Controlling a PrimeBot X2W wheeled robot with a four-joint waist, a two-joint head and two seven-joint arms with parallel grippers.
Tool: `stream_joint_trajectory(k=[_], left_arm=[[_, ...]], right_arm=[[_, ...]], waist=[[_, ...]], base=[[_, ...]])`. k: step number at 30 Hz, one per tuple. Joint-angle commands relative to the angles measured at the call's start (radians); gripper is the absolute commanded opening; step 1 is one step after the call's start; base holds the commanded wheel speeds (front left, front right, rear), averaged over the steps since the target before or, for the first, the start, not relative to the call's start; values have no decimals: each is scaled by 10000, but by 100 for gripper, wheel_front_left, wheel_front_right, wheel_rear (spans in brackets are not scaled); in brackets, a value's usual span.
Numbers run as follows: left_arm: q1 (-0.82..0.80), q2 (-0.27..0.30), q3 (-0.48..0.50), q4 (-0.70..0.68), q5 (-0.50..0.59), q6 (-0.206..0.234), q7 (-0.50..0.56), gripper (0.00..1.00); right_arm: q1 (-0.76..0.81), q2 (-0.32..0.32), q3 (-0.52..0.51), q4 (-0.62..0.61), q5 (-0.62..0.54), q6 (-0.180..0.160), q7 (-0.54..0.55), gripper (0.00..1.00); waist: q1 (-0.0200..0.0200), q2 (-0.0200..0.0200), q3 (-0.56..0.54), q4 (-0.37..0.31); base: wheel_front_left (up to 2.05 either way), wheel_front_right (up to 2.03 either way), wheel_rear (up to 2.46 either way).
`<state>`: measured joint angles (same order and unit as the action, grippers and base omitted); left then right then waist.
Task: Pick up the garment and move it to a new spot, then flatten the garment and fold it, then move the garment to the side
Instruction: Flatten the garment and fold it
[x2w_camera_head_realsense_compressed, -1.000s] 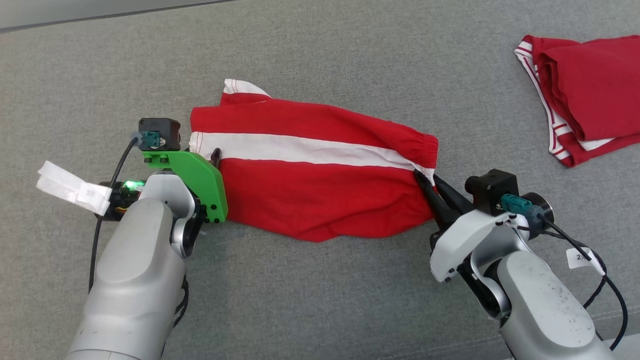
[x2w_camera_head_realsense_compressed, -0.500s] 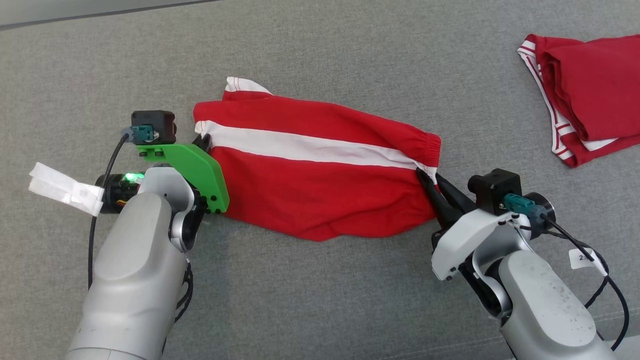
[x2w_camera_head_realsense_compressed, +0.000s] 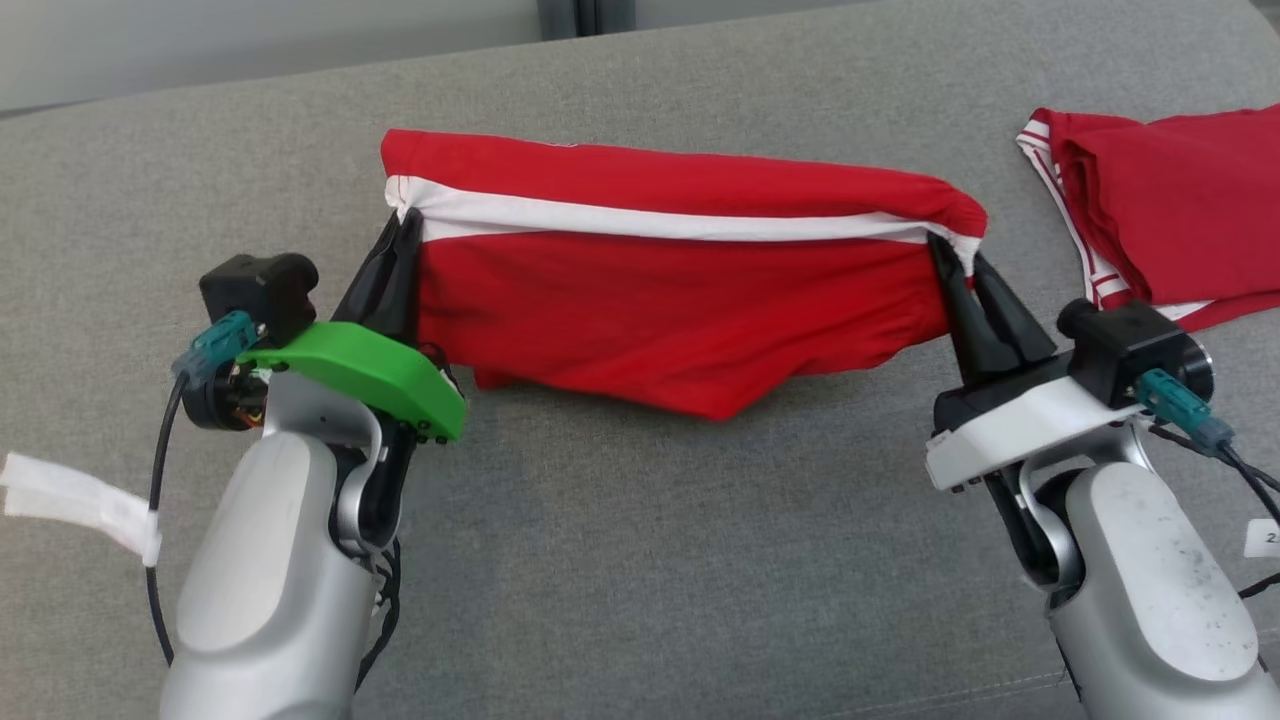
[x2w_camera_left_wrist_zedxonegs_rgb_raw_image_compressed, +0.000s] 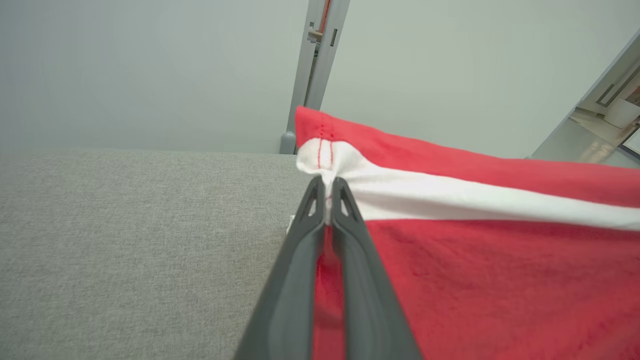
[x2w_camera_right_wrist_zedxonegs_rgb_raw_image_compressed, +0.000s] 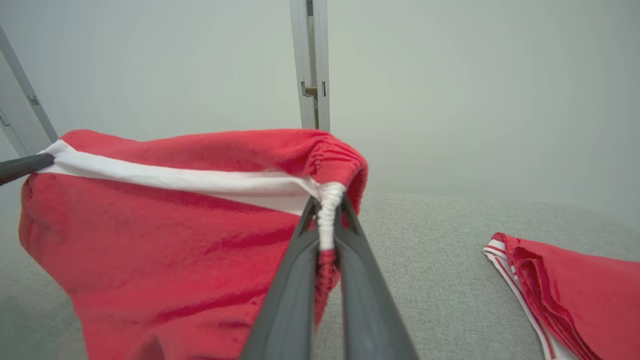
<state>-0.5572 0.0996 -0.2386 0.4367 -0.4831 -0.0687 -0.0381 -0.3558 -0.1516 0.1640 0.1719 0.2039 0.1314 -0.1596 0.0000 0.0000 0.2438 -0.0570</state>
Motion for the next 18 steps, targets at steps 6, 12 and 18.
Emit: stream_joint_trajectory(k=[6,12,18], left_arm=[[1351,461,47,-3368,219,449,88,0],[1396,990,282,-6456,310,892,1093,0],[924,1323,424,-8037,158,1144,2256,0]], right_arm=[[505,-116,-627,-1718,-348,-16,3,0],[531,-296,-784,-3545,-636,-16,526,0],[409,-352,-900,-4792,-658,-16,1182,0]], waist=[[0,0,-1104,130],[0,0,-1872,41],[0,0,-2177,-88]], base=[[0,0,0],[0,0,0],[0,0,0]])
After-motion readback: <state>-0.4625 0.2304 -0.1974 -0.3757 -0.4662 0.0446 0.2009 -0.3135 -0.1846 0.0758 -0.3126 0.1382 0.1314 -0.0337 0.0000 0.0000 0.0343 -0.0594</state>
